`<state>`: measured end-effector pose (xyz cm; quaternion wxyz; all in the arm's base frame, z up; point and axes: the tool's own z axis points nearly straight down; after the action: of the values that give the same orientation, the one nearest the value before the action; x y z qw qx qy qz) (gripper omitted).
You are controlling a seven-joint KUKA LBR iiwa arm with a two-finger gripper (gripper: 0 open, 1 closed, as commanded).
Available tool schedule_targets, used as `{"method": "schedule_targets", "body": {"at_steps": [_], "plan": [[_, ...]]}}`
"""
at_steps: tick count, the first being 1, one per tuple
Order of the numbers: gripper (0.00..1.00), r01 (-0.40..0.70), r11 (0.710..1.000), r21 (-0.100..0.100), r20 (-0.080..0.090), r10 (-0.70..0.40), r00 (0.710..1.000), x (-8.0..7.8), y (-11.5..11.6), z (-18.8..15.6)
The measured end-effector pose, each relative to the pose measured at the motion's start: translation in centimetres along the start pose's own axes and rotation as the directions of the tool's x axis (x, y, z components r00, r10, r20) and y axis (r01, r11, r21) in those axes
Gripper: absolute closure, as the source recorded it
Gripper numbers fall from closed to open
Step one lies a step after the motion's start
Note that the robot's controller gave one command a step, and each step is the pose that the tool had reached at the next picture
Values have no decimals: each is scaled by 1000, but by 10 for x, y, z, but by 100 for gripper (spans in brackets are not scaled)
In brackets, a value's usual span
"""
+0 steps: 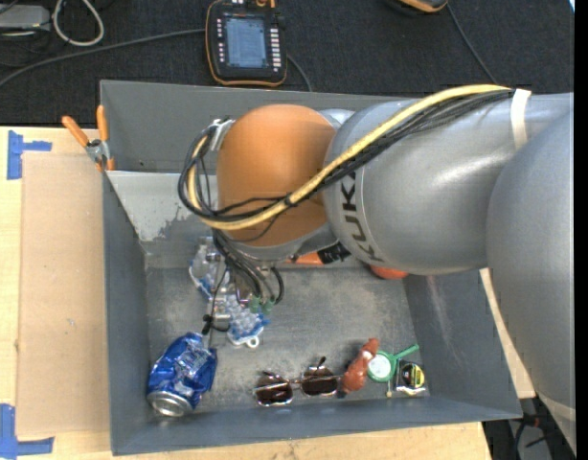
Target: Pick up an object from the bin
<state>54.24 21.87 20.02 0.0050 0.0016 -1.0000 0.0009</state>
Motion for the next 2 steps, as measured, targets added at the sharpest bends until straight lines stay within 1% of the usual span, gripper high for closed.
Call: {"method": "schedule_targets", "body": {"at_steps": [1,2], "plan": [[0,-6,1000,-2,8,6,1000,-2,-2,-5],[0,288,958,1,6,-288,958,28,17,87]]}}
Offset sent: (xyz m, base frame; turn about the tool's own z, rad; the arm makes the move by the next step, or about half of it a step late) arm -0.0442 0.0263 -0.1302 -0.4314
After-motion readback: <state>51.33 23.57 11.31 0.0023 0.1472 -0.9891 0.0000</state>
